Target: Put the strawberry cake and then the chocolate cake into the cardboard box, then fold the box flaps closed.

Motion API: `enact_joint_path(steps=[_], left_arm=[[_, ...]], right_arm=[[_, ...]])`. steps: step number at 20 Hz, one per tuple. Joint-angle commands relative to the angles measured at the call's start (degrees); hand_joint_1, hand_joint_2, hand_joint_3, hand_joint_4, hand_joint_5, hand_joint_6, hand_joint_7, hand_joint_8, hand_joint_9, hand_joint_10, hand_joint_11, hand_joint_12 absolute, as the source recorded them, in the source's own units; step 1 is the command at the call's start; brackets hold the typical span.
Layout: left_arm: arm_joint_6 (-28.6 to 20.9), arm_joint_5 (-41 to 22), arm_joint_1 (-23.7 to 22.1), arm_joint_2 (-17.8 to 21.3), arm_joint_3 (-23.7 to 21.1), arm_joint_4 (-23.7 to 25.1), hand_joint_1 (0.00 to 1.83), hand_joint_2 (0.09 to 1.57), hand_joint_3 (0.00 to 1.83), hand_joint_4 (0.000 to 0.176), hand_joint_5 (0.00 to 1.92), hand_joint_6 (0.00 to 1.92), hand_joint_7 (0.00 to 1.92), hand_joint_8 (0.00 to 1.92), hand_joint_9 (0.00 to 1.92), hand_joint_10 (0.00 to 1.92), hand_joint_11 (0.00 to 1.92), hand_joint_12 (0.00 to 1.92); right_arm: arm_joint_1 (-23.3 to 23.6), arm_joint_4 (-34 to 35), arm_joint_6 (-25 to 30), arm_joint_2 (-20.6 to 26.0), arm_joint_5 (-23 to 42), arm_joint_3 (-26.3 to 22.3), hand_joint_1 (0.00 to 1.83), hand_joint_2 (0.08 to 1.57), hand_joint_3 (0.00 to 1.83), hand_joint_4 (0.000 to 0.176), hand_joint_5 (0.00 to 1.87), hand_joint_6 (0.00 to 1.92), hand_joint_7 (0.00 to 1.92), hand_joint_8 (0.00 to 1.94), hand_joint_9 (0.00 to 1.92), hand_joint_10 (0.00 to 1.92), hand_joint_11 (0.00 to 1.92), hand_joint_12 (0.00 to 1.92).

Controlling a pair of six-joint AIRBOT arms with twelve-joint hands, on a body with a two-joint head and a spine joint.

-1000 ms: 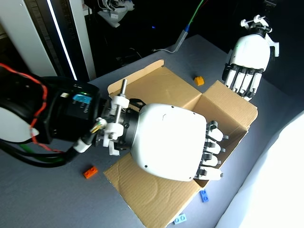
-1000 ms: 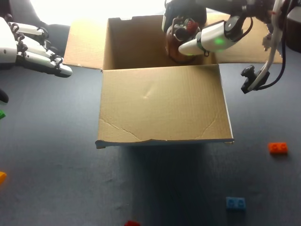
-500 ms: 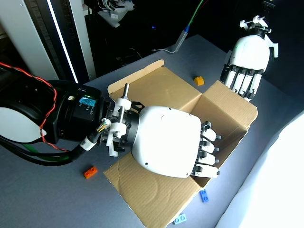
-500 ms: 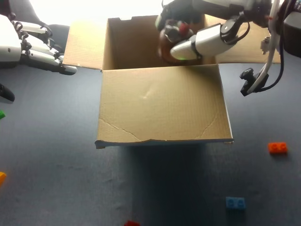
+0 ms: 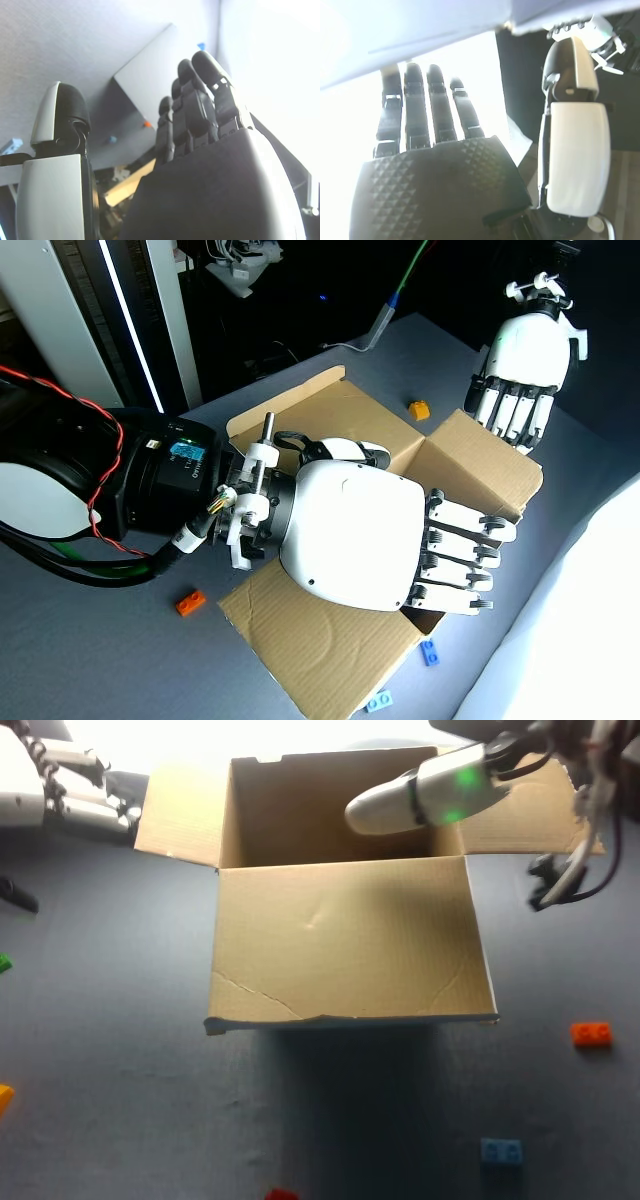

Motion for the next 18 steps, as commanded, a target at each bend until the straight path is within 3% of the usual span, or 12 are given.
enact_joint_path(steps=[1,5,7,11,15,18], left_arm=[[-0.3,0.3,-1.4,0.3,0.5,-4.6,1.06,1.06,0.00,0.050,0.16,0.00,0.25,0.00,0.37,0.01,0.00,1.24],[-1.9,0.4,-4.8,0.2,0.7,-3.5,1.01,1.07,0.00,0.042,0.16,0.00,0.25,0.00,0.39,0.01,0.00,1.25],[-2.4,0.6,-5.8,0.1,0.6,-3.2,0.97,1.06,0.00,0.041,0.18,0.01,0.25,0.00,0.38,0.01,0.00,1.22],[-3.5,0.7,-8.9,0.0,0.3,-1.8,0.81,1.08,0.01,0.035,0.19,0.01,0.30,0.01,0.41,0.02,0.00,1.27],[-4.1,1.0,-10.6,0.0,-1.2,-0.6,0.75,1.08,0.01,0.033,0.21,0.01,0.31,0.01,0.41,0.01,0.00,1.26],[-4.4,1.0,-10.7,0.0,-3.1,-0.2,0.47,1.16,0.02,0.024,0.21,0.01,0.32,0.01,0.40,0.01,0.00,1.25]], right_arm=[[1.1,0.5,0.2,1.5,6.9,-0.6,0.44,0.93,0.00,0.000,0.05,0.00,0.13,0.00,0.17,0.00,0.00,0.69],[1.9,0.4,0.9,4.8,6.5,-2.1,0.40,0.93,0.00,0.000,0.05,0.00,0.14,0.00,0.17,0.00,0.00,0.69],[2.0,0.3,1.0,6.5,5.5,-2.6,0.36,0.93,0.00,0.013,0.06,0.00,0.17,0.00,0.19,0.01,0.00,0.68],[1.9,-0.4,1.0,10.7,5.2,-4.2,0.05,1.02,0.03,0.000,0.11,0.01,0.21,0.01,0.22,0.01,0.00,0.63],[1.5,-0.4,0.9,14.5,5.2,-5.0,0.08,1.05,0.01,0.000,0.11,0.00,0.20,0.00,0.21,0.00,0.00,0.62],[0.0,-0.4,0.8,17.5,6.1,-4.9,0.01,1.07,0.01,0.000,0.14,0.01,0.22,0.00,0.24,0.01,0.00,0.76]])
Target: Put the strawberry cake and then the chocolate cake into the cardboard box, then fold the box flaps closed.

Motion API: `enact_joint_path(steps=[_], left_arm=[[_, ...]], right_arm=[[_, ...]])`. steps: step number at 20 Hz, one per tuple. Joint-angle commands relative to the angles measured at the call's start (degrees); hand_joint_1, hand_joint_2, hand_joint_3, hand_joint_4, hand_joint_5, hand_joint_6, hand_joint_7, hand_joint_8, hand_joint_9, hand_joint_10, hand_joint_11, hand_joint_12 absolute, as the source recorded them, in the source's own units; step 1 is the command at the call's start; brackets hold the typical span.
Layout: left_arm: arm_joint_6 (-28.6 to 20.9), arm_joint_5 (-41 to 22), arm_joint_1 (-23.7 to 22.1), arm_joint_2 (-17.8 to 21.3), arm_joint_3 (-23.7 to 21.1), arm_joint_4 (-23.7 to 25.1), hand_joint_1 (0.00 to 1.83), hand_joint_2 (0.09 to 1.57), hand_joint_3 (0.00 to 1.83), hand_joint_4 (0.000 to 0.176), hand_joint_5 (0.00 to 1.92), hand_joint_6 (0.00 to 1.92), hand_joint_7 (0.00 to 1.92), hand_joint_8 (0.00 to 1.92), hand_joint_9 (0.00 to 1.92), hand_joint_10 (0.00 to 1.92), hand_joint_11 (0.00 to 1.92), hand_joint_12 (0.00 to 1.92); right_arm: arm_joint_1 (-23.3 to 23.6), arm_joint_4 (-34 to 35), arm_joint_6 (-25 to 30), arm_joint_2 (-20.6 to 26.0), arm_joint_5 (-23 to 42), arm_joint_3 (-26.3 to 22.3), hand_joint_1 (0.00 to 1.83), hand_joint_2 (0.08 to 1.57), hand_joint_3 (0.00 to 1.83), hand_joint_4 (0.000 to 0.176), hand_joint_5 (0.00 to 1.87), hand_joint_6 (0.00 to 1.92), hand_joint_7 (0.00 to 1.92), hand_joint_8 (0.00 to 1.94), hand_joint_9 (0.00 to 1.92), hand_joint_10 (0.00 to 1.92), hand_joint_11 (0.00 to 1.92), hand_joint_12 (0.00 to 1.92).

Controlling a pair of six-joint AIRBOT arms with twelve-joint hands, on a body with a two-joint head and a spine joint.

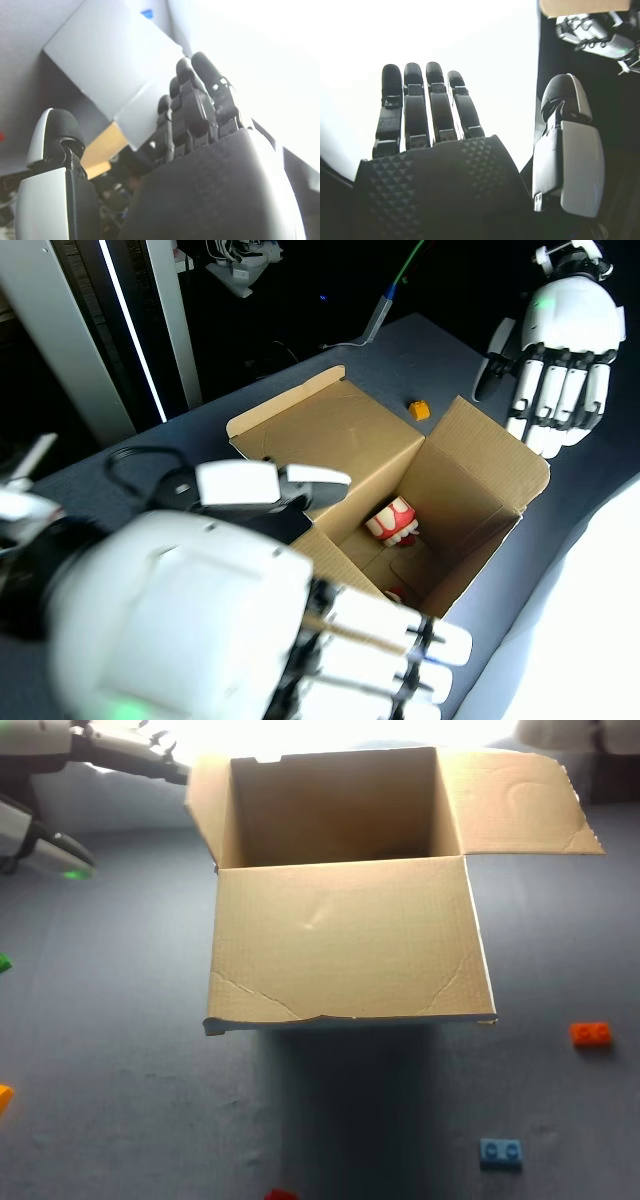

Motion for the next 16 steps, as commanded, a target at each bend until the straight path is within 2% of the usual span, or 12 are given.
enact_joint_path(steps=[1,2,3,6,8,10,16], left_arm=[[0.2,0.5,-0.9,0.5,-0.3,-4.3,0.39,1.17,0.03,0.021,0.23,0.01,0.32,0.01,0.41,0.01,0.00,1.26],[0.1,0.6,-0.9,0.6,-0.9,-4.1,0.28,1.19,0.03,0.018,0.24,0.01,0.32,0.01,0.40,0.01,0.00,1.26],[0.1,0.8,-0.9,0.6,-1.5,-3.9,0.23,1.20,0.02,0.017,0.24,0.01,0.32,0.00,0.40,0.01,0.00,1.24],[0.1,1.1,-1.0,0.6,-2.5,-3.5,0.01,1.22,0.01,0.016,0.24,0.01,0.33,0.01,0.37,0.01,0.00,1.17],[0.1,1.2,-1.0,0.6,-3.5,-3.0,0.00,1.22,0.00,0.016,0.26,0.01,0.35,0.01,0.39,0.01,0.00,1.19],[0.1,1.2,-1.0,0.6,-4.4,-2.4,0.00,1.22,0.00,0.013,0.28,0.01,0.34,0.00,0.38,0.01,0.00,1.18],[0.1,1.9,-0.1,0.3,-6.8,-1.6,0.00,1.23,0.00,0.013,0.27,0.00,0.30,0.00,0.39,0.01,0.00,1.20]], right_arm=[[-0.3,1.4,0.2,1.3,7.3,0.2,0.00,1.09,0.01,0.000,0.15,0.01,0.22,0.00,0.24,0.01,0.00,0.75],[-1.2,3.6,0.1,1.8,7.5,0.2,0.00,1.11,0.02,0.000,0.16,0.01,0.22,0.00,0.24,0.01,0.00,0.74],[-3.1,9.7,-0.3,2.6,6.3,0.2,0.00,1.12,0.01,0.000,0.16,0.01,0.22,0.00,0.24,0.00,0.00,0.72],[-6.5,15.0,-0.3,4.0,8.3,0.1,0.00,1.14,0.01,0.000,0.18,0.01,0.25,0.01,0.25,0.01,0.00,0.73],[-10.9,16.8,-0.3,5.0,12.9,0.1,0.00,1.14,0.01,0.000,0.18,0.00,0.25,0.00,0.25,0.00,0.00,0.72],[-12.9,16.9,-1.3,5.2,14.8,0.2,0.00,1.15,0.01,0.000,0.17,0.00,0.25,0.00,0.25,0.00,0.00,0.72],[-19.8,16.9,-11.3,4.8,23.2,0.2,0.00,1.15,0.00,0.000,0.17,0.00,0.27,0.01,0.27,0.01,0.00,0.74]])
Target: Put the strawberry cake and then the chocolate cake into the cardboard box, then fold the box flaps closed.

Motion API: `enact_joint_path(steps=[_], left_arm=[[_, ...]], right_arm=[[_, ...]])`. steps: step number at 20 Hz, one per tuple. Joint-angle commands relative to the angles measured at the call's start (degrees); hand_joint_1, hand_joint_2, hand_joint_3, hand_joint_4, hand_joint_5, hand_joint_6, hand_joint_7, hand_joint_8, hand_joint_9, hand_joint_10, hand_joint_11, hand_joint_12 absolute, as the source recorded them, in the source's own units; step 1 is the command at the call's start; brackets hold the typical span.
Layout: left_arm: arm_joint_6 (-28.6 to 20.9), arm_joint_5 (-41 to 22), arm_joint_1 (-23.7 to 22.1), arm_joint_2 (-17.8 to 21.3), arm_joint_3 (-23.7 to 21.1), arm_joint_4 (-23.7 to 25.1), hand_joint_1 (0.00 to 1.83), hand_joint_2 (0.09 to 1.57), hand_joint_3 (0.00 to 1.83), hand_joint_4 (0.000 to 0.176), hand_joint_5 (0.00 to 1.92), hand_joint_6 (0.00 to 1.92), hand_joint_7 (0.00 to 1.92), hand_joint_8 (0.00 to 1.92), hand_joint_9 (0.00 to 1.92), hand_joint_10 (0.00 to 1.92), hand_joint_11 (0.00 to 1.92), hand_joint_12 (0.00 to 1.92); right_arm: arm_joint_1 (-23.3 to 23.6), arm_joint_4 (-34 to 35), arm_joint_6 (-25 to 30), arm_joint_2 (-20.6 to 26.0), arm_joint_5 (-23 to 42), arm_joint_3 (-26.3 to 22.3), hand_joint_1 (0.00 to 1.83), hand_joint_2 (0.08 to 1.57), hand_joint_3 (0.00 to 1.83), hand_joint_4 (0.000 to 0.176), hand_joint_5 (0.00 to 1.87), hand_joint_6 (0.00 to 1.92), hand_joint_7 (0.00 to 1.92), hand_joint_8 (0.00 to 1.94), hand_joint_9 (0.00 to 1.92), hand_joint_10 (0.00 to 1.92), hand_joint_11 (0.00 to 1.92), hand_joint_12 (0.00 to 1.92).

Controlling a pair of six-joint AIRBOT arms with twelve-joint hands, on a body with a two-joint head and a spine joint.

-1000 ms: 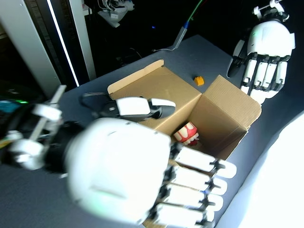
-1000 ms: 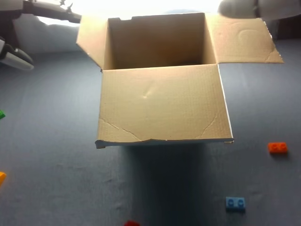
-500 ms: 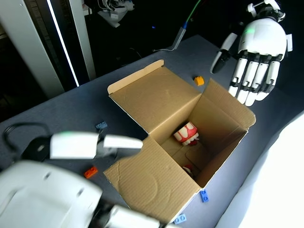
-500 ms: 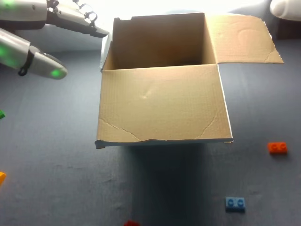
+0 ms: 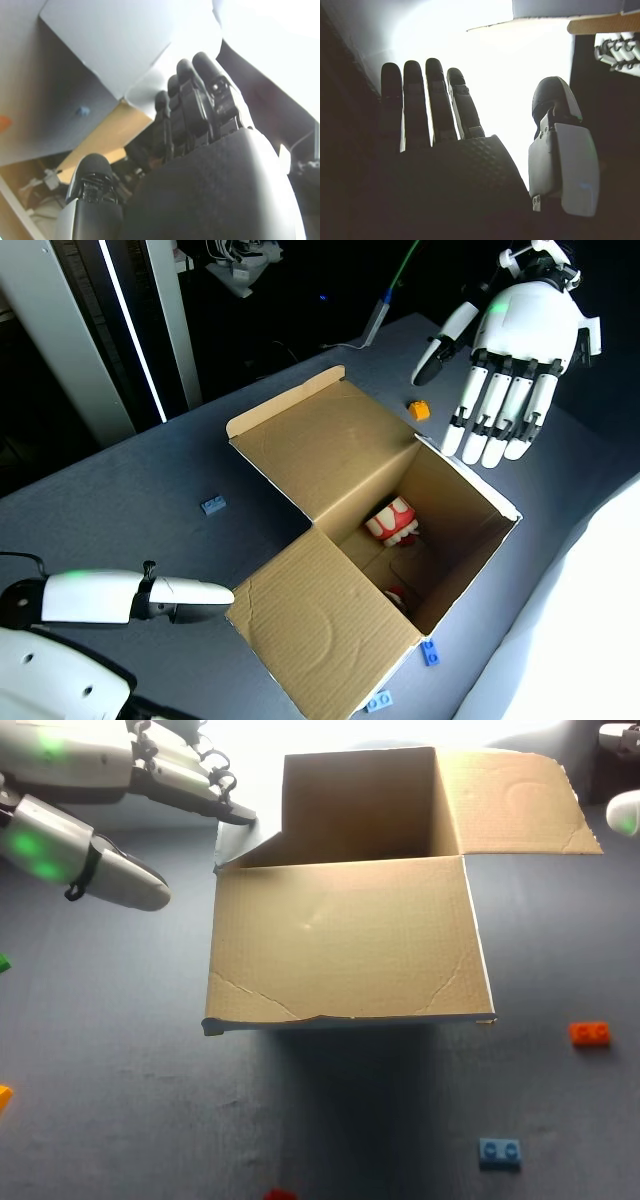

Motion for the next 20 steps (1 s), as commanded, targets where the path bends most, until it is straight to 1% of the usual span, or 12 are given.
enact_joint_path(steps=[1,2,4,5,6,9,11,12,15,16,19,20], left_arm=[[0.1,0.5,-0.3,0.3,-0.1,-4.1,0.00,1.24,0.01,0.007,0.27,0.00,0.32,0.01,0.40,0.01,0.00,1.23],[0.1,0.7,0.0,0.3,-0.4,-3.9,0.00,1.25,0.01,0.003,0.27,0.00,0.33,0.01,0.41,0.01,0.00,1.24],[0.1,0.8,0.4,0.1,-1.1,-3.4,0.00,1.26,0.01,0.000,0.29,0.01,0.34,0.01,0.41,0.01,0.00,1.29],[0.1,1.0,0.6,0.0,-1.4,-3.1,0.00,1.25,0.00,0.000,0.28,0.00,0.33,0.00,0.39,0.00,0.00,1.24],[0.1,1.2,0.8,-0.2,-1.6,-2.8,0.00,1.24,0.00,0.000,0.28,0.00,0.32,0.00,0.38,0.00,0.00,1.20],[0.1,1.7,1.1,-0.6,-2.2,-1.7,0.00,1.24,0.00,0.000,0.32,0.01,0.34,0.01,0.40,0.01,0.00,1.24],[0.2,1.9,1.2,-0.9,-2.6,-1.3,0.00,1.24,0.00,0.000,0.31,0.00,0.35,0.00,0.41,0.01,0.00,1.26],[0.3,2.0,1.3,-1.1,-2.9,-1.1,0.00,1.25,0.00,0.000,0.29,0.00,0.33,0.00,0.38,0.01,0.00,1.23],[0.4,2.0,2.0,-1.1,-3.3,-0.7,0.00,1.25,0.00,0.000,0.31,0.01,0.34,0.00,0.38,0.00,0.00,1.22],[0.4,2.0,2.2,-1.1,-3.3,-0.6,0.00,1.26,0.00,0.000,0.32,0.01,0.34,0.00,0.38,0.00,0.00,1.21],[0.5,2.1,2.3,-1.1,-3.4,-0.6,0.00,1.26,0.00,0.000,0.31,0.00,0.35,0.00,0.39,0.01,0.00,1.23],[0.5,2.1,2.5,-1.1,-3.5,-0.6,0.00,1.26,0.00,0.000,0.29,0.00,0.33,0.00,0.38,0.00,0.00,1.23]], right_arm=[[0.0,1.2,-0.6,0.7,8.4,0.3,0.00,1.15,0.00,0.000,0.15,0.00,0.26,0.00,0.26,0.00,0.00,0.76],[-1.1,1.6,-1.6,0.7,9.3,0.3,0.00,1.14,0.00,0.000,0.15,0.00,0.26,0.00,0.26,0.00,0.00,0.78],[-3.1,6.7,-5.5,0.5,10.9,0.3,0.00,1.15,0.00,0.000,0.16,0.00,0.26,0.00,0.26,0.00,0.00,0.75],[-4.3,9.1,-7.3,0.4,11.8,0.3,0.00,1.15,0.00,0.000,0.16,0.00,0.26,0.00,0.26,0.00,0.00,0.75],[-5.5,10.1,-7.6,0.3,11.9,0.3,0.00,1.14,0.00,0.000,0.17,0.01,0.27,0.00,0.27,0.00,0.00,0.78],[-8.4,10.5,-7.7,0.0,11.6,0.1,0.00,1.14,0.00,0.000,0.20,0.01,0.30,0.01,0.29,0.01,0.00,0.81],[-9.8,12.2,-8.4,-0.3,10.1,0.1,0.00,1.14,0.00,0.000,0.20,0.01,0.29,0.00,0.29,0.01,0.00,0.81],[-10.8,12.2,-8.6,-0.6,10.0,0.1,0.00,1.15,0.00,0.000,0.20,0.01,0.29,0.00,0.30,0.01,0.00,0.86],[-12.7,11.6,-11.8,-2.1,9.8,0.1,0.00,1.14,0.00,0.000,0.24,0.01,0.32,0.01,0.32,0.01,0.00,0.89],[-13.2,10.1,-11.8,-2.7,9.6,0.1,0.00,1.12,0.00,0.000,0.25,0.01,0.33,0.01,0.33,0.01,0.00,0.88],[-15.8,7.1,-12.2,-4.5,12.3,0.1,0.00,1.15,0.01,0.000,0.26,0.01,0.33,0.00,0.34,0.01,0.00,0.88],[-16.2,7.0,-13.6,-5.2,12.9,0.1,0.00,1.16,0.01,0.000,0.24,0.00,0.32,0.00,0.34,0.01,0.00,0.91]])
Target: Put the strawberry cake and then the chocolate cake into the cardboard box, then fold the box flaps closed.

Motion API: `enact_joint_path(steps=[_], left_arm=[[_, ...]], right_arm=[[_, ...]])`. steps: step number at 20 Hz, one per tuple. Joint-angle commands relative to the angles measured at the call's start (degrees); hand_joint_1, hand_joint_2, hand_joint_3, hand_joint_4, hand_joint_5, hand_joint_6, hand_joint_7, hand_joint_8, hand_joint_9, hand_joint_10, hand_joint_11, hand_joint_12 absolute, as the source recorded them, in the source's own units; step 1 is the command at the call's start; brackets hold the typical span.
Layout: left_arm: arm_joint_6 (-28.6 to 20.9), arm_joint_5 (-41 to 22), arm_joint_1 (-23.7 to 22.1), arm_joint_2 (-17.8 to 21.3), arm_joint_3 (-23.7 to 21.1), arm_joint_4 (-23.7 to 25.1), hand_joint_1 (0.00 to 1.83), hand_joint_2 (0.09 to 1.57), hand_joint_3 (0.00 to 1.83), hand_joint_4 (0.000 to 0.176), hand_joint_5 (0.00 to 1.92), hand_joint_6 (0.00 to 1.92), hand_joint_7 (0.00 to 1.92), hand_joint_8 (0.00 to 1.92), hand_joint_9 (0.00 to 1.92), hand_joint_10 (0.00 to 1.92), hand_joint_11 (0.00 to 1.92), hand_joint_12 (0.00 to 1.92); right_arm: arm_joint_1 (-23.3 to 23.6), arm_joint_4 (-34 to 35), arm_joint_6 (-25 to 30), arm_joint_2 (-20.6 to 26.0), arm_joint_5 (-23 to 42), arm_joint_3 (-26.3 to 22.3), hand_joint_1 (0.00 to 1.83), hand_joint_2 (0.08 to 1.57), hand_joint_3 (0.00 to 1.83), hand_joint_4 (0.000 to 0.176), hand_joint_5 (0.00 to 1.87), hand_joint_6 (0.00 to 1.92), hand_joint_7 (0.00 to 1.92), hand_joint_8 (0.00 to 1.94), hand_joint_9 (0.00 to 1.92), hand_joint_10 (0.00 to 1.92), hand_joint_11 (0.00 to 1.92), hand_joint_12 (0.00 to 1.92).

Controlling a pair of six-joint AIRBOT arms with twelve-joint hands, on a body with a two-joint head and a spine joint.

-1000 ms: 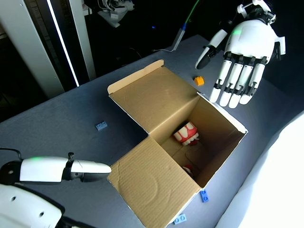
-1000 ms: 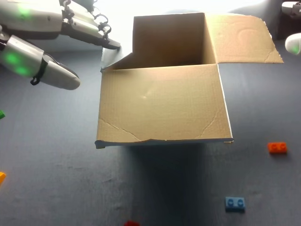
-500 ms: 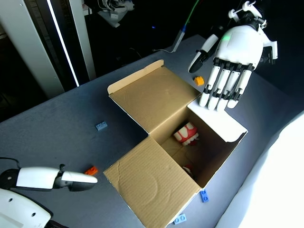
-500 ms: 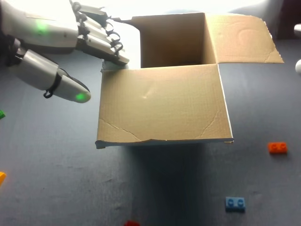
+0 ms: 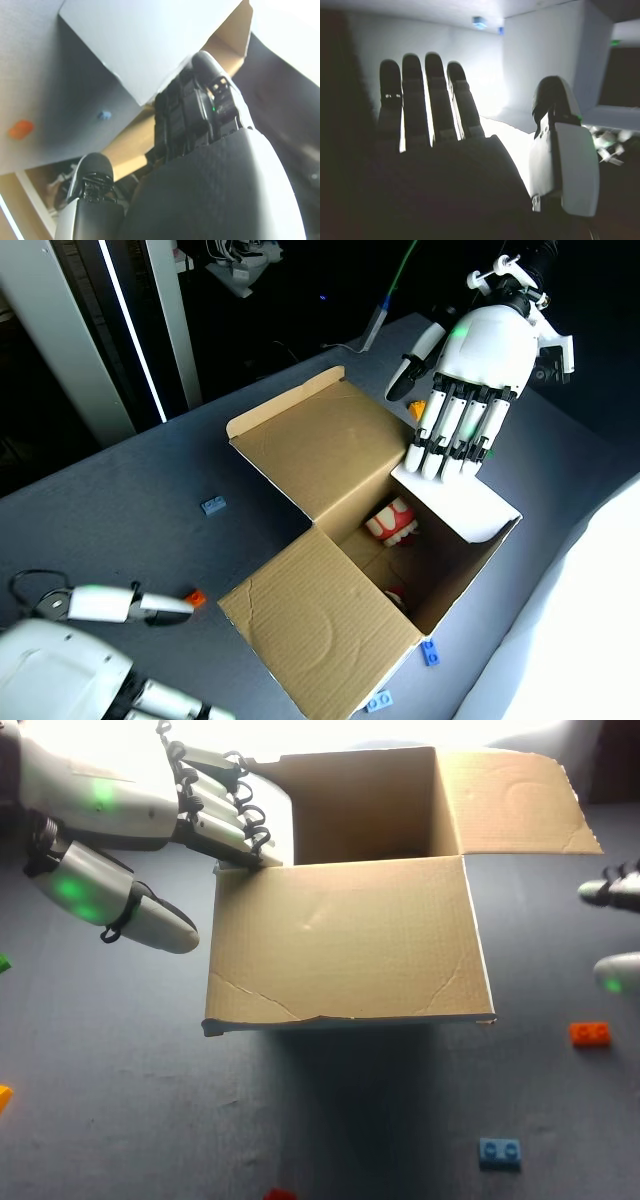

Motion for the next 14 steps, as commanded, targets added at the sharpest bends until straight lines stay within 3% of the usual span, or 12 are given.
enact_joint_path(steps=[1,6,14], left_arm=[[0.1,0.2,-0.3,0.3,-0.1,-3.4,0.00,1.26,0.00,0.000,0.29,0.00,0.33,0.00,0.38,0.00,0.00,1.23],[0.1,0.2,-0.2,0.2,-0.2,-3.4,0.00,1.26,0.00,0.000,0.29,0.00,0.34,0.00,0.40,0.01,0.00,1.23],[0.1,0.2,-2.2,0.1,1.4,-4.8,0.00,1.26,0.00,0.004,0.33,0.01,0.40,0.02,0.45,0.03,0.00,1.24]], right_arm=[[0.3,1.1,-1.0,0.5,7.9,0.3,0.00,1.16,0.01,0.000,0.25,0.00,0.32,0.00,0.34,0.01,0.00,0.91],[1.9,1.1,-8.7,-3.5,10.6,0.3,0.00,1.15,0.00,0.000,0.26,0.01,0.31,0.00,0.33,0.00,0.00,0.88],[6.8,1.2,-8.9,-4.6,10.7,0.4,0.00,1.15,0.00,0.000,0.23,0.00,0.32,0.00,0.33,0.00,0.00,0.89]])
